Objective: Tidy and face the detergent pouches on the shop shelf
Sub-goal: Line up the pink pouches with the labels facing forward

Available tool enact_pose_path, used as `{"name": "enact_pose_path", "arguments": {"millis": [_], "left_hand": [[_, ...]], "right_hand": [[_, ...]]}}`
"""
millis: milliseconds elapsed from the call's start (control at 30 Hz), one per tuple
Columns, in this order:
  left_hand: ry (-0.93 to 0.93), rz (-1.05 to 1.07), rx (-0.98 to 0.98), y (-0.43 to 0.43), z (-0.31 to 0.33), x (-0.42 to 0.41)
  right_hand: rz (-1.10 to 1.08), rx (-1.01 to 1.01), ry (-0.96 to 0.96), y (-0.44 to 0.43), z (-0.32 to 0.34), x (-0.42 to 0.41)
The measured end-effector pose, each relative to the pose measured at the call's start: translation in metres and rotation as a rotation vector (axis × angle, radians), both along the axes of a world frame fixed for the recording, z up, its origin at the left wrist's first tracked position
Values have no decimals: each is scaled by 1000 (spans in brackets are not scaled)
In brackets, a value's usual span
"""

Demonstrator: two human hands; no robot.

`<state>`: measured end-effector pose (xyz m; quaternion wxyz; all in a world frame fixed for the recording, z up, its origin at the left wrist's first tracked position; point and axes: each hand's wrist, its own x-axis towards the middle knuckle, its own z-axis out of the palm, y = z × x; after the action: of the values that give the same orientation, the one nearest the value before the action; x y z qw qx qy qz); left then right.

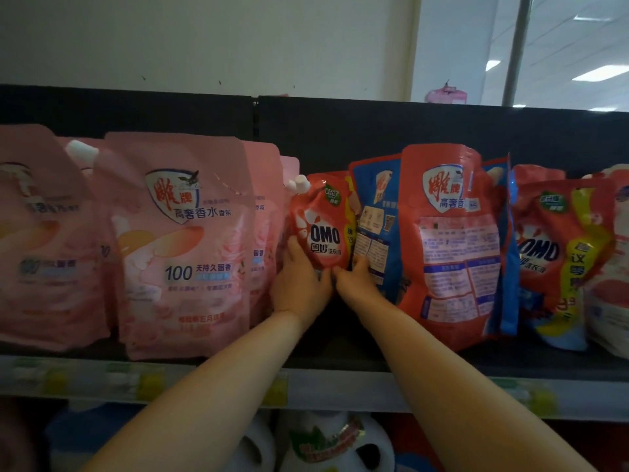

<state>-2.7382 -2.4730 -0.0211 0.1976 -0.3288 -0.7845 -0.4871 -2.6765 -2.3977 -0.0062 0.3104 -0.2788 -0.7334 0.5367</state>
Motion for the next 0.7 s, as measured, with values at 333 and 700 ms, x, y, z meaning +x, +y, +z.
{"name": "enact_pose_path", "arguments": {"millis": [333,700], "left_hand": [[-379,-353,285,9,-10,-24],[-468,-474,404,10,-10,-28]], "right_hand": [[-212,5,199,-6,-15,-11],[-128,-84,346,-1,-14,-12]]}}
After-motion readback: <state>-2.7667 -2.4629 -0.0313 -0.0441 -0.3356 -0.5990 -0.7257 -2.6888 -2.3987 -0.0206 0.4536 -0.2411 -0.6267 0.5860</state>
